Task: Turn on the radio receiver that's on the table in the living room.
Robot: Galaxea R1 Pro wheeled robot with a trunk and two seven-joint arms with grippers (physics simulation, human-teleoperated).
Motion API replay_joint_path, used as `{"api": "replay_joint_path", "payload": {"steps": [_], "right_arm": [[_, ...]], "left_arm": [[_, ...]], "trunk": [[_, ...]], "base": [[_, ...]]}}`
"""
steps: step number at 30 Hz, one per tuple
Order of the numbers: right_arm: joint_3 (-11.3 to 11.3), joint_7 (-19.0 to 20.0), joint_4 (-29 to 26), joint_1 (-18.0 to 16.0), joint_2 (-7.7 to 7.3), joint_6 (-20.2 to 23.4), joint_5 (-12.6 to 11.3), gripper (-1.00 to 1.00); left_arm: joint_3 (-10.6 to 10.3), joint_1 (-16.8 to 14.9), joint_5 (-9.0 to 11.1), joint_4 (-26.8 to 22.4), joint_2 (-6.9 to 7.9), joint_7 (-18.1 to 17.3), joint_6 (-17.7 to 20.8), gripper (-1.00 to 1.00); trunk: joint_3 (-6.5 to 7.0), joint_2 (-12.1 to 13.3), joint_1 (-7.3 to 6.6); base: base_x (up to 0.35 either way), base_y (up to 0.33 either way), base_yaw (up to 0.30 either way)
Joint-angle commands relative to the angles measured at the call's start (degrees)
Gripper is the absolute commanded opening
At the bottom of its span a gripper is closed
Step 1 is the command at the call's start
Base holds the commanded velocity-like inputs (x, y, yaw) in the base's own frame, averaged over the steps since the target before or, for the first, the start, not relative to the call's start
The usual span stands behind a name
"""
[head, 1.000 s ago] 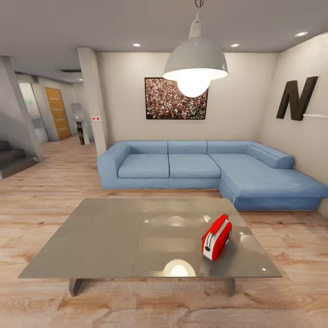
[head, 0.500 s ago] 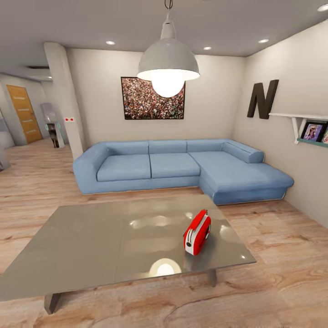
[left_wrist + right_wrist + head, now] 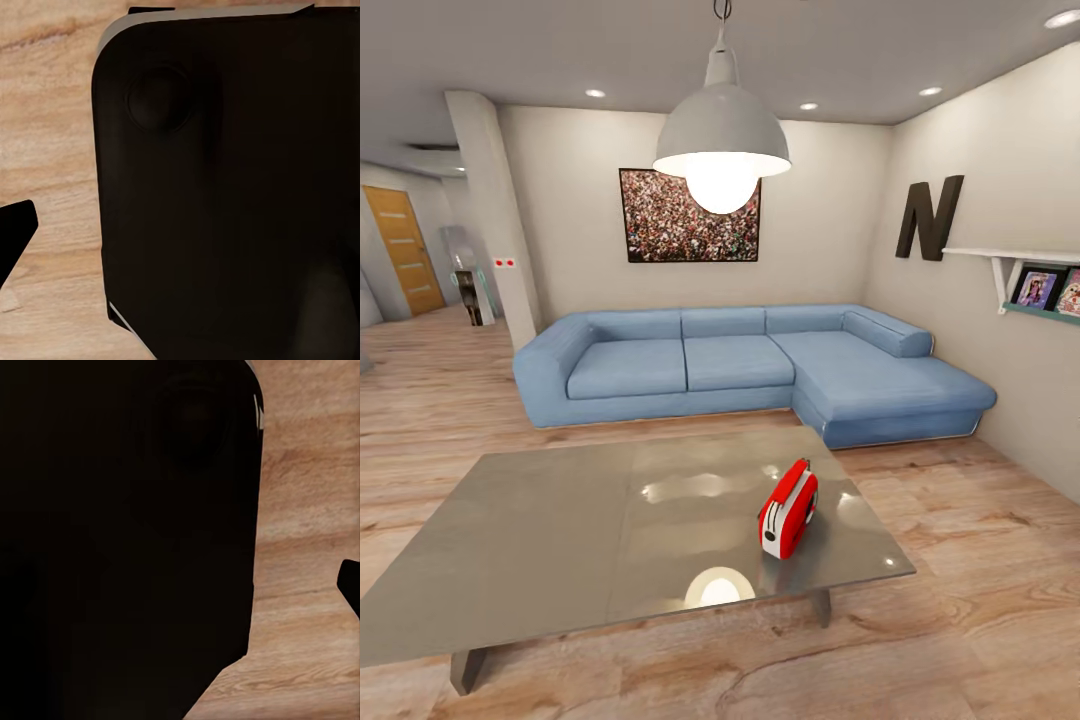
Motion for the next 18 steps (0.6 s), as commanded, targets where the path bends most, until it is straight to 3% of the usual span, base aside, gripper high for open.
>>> {"api": "replay_joint_path", "payload": {"steps": [1, 11, 18], "right_arm": [[0.0, 0.0, 0.0, 0.0, 0.0, 0.0, 0.01, 1.0], [-0.02, 0.02, 0.0, 0.0, 0.01, 0.35, 0.07, 1.0], [0.03, 0.02, 0.0, 0.0, 0.01, 0.36, 0.07, 1.0]], "left_arm": [[0.0, 0.0, 0.0, 0.0, 0.0, 0.0, 0.0, 1.0], [-0.02, 0.0, 0.0, -0.08, -0.05, 0.0, 0.0, 1.0], [-0.06, 0.0, 0.0, -0.31, -0.16, 0.0, 0.0, 1.0]], "trunk": [[0.0, 0.0, 0.0], [0.0, 0.0, 0.0], [0.0, 0.0, 0.0]], "base": [[0.0, 0.0, 0.0], [0.006, 0.0, 0.0], [0.216, 0.0, 0.0]]}}
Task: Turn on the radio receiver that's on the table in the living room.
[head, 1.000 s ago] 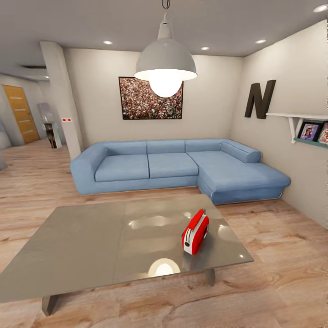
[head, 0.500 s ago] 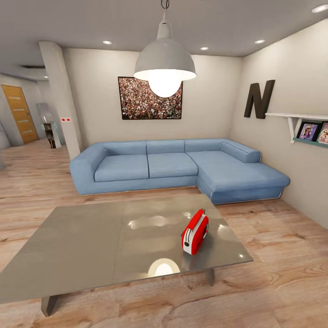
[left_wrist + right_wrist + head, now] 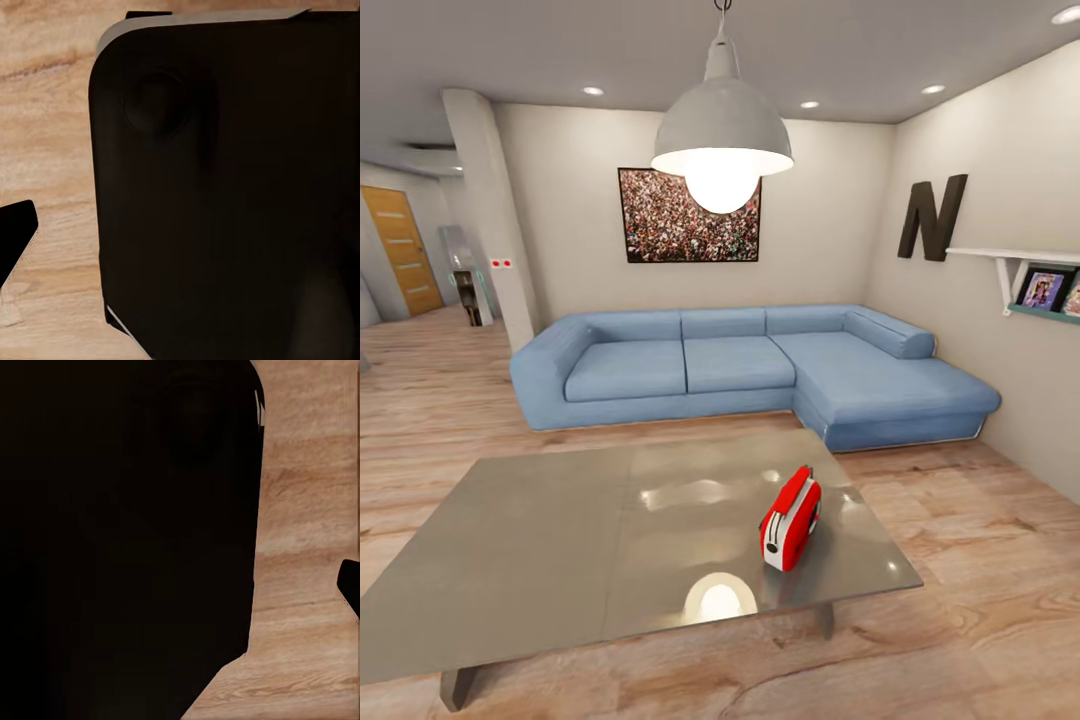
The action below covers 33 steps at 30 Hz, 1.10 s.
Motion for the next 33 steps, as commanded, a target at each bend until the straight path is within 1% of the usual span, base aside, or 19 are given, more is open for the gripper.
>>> {"api": "replay_joint_path", "payload": {"steps": [1, 11, 21, 30, 33], "right_arm": [[0.02, 0.0, 0.0, 0.0, 0.0, 0.0, 0.0, 1.0], [0.02, 0.0, 0.0, 0.0, 0.0, 0.0, 0.0, 1.0], [-0.04, 0.0, 0.0, 0.0, 0.0, 0.0, 0.0, 1.0], [0.03, 0.0, 0.0, 0.0, 0.0, -0.37, 0.0, 1.0], [0.04, 0.0, 0.0, 0.0, 0.0, -0.43, -0.03, 1.0]], "left_arm": [[0.03, 0.0, 0.0, -0.26, -0.13, 0.0, 0.01, 1.0], [0.01, 0.0, -0.08, -0.56, -0.28, 0.03, 0.08, 1.0], [-0.11, 0.0, -0.21, -0.68, -0.28, 0.02, 0.09, 1.0], [-0.03, 0.0, -0.1, -0.9, -0.28, 0.07, 0.09, 1.0], [-0.03, 0.0, -0.09, -0.93, -0.28, 0.08, 0.09, 1.0]], "trunk": [[0.0, 0.0, 0.0], [0.0, 0.0, 0.0], [0.0, 0.0, 0.0], [0.0, 0.0, 0.0], [0.0, 0.0, 0.0]], "base": [[0.138, 0.0, 0.0], [0.048, 0.0, 0.0], [0.225, 0.0, 0.0], [0.04, 0.0, 0.0], [0.004, 0.0, -0.093]]}}
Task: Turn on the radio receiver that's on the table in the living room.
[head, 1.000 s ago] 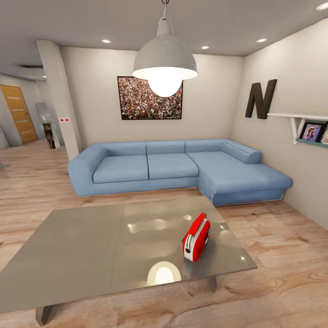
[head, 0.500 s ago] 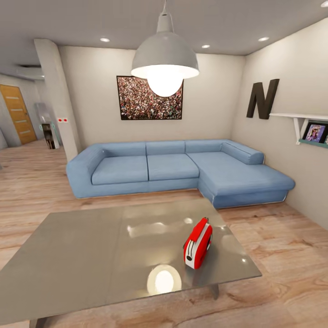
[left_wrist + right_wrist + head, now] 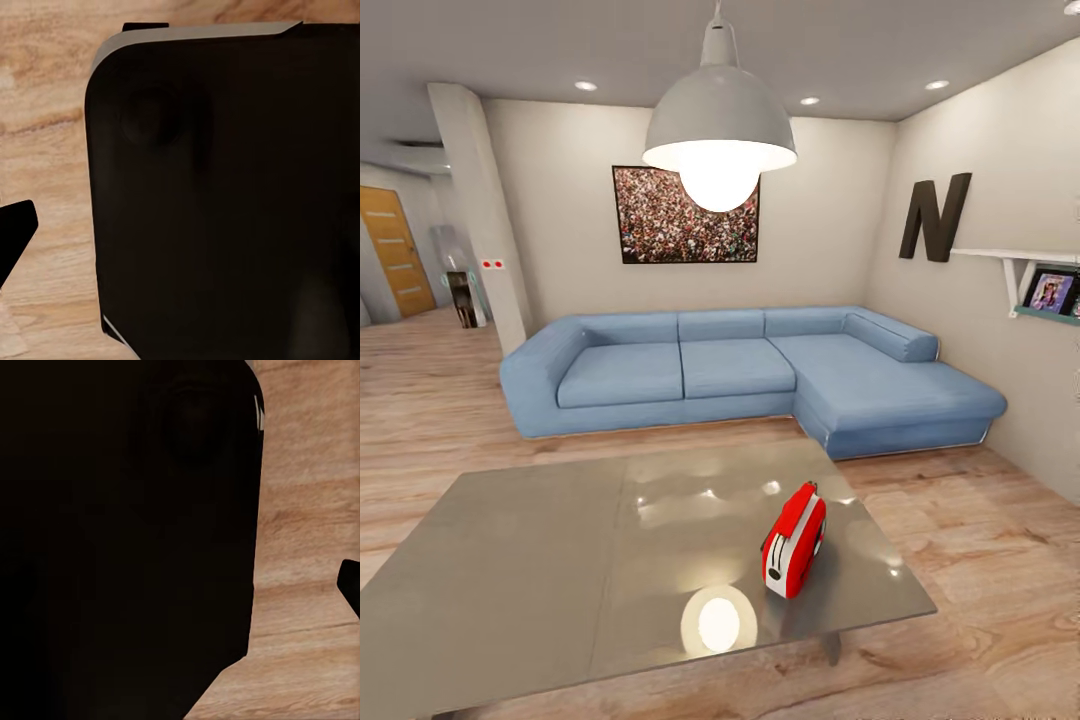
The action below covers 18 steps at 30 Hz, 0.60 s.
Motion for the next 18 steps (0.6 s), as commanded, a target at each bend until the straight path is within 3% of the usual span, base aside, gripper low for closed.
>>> {"api": "replay_joint_path", "payload": {"steps": [1, 14, 18], "right_arm": [[0.0, 0.0, 0.0, 0.0, 0.0, 0.0, -0.01, 1.0], [-0.09, 0.0, 0.0, 0.0, 0.0, -0.01, -0.05, 1.0], [-0.09, -0.01, 0.0, 0.0, 0.0, 0.05, -0.05, 1.0]], "left_arm": [[0.0, 0.0, 0.0, -0.02, 0.0, 0.0, 0.0, 1.0], [0.0, 0.0, 0.0, -0.08, 0.0, -0.01, -0.02, 1.0], [0.0, 0.0, 0.0, -0.08, -0.01, 0.01, 0.0, 1.0]], "trunk": [[0.0, 0.0, 0.0], [0.0, 0.0, 0.0], [0.0, 0.0, 0.0]], "base": [[0.002, 0.0, -0.158], [0.0, 0.0, -0.231], [0.0, 0.0, -0.117]]}}
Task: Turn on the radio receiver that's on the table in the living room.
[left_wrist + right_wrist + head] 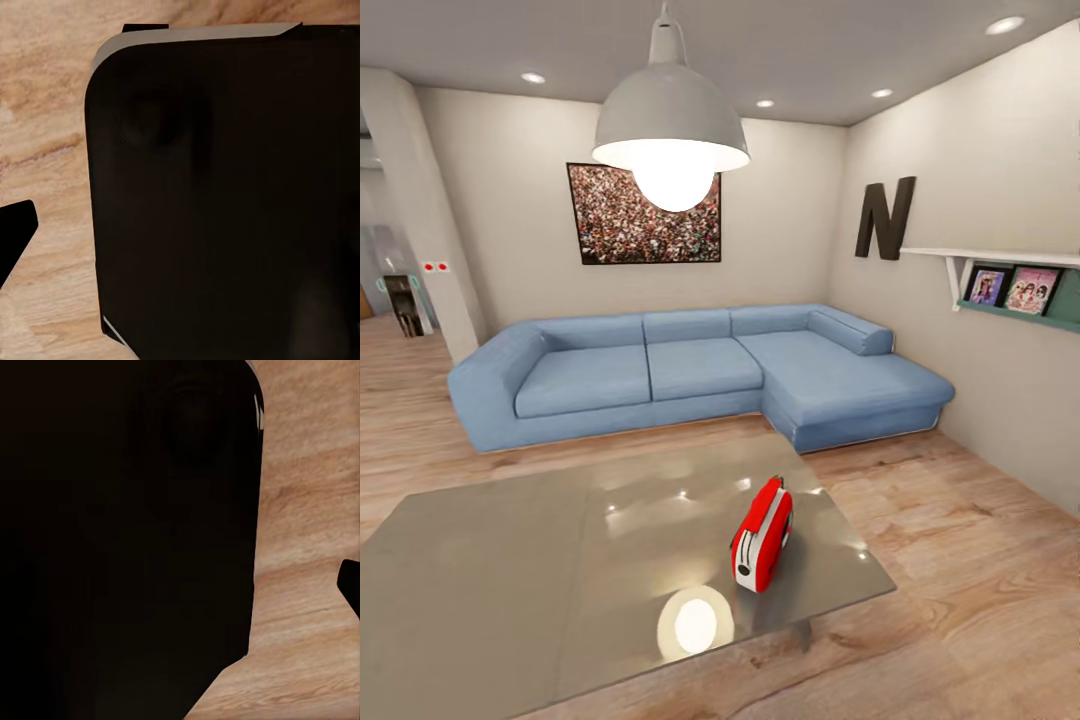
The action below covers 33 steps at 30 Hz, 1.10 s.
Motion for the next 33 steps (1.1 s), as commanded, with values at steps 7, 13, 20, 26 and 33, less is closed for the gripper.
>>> {"api": "replay_joint_path", "payload": {"steps": [7, 13, 20, 26, 33], "right_arm": [[0.0, 0.01, 0.0, 0.0, 0.0, 0.03, 0.04, 1.0], [0.0, 0.01, 0.0, 0.0, 0.0, 0.03, 0.07, 1.0], [0.0, 0.01, 0.0, 0.0, 0.0, 0.03, 0.08, 1.0], [0.0, 0.01, 0.0, 0.0, 0.0, 0.03, 0.07, 1.0], [0.0, 0.01, 0.0, 0.0, 0.0, 0.03, 0.07, 1.0]], "left_arm": [[-0.04, 0.0, 0.0, 0.0, -0.01, -0.08, -0.04, 1.0], [-0.09, 0.0, 0.0, -0.24, -0.02, -0.08, -0.03, 1.0], [-0.03, 0.0, 0.0, -0.51, -0.06, -0.08, -0.02, 1.0], [0.0, 0.0, 0.0, -0.53, -0.07, -0.08, -0.02, 1.0], [0.04, 0.0, 0.0, -0.53, -0.12, -0.07, 0.0, 1.0]], "trunk": [[0.0, 0.0, 0.0], [0.0, 0.0, 0.0], [0.0, 0.0, 0.0], [0.0, 0.0, 0.0], [0.0, 0.0, 0.0]], "base": [[0.053, 0.0, -0.014], [0.246, -0.051, -0.001], [0.298, -0.086, 0.0], [0.191, -0.058, 0.0], [0.006, -0.002, 0.0]]}}
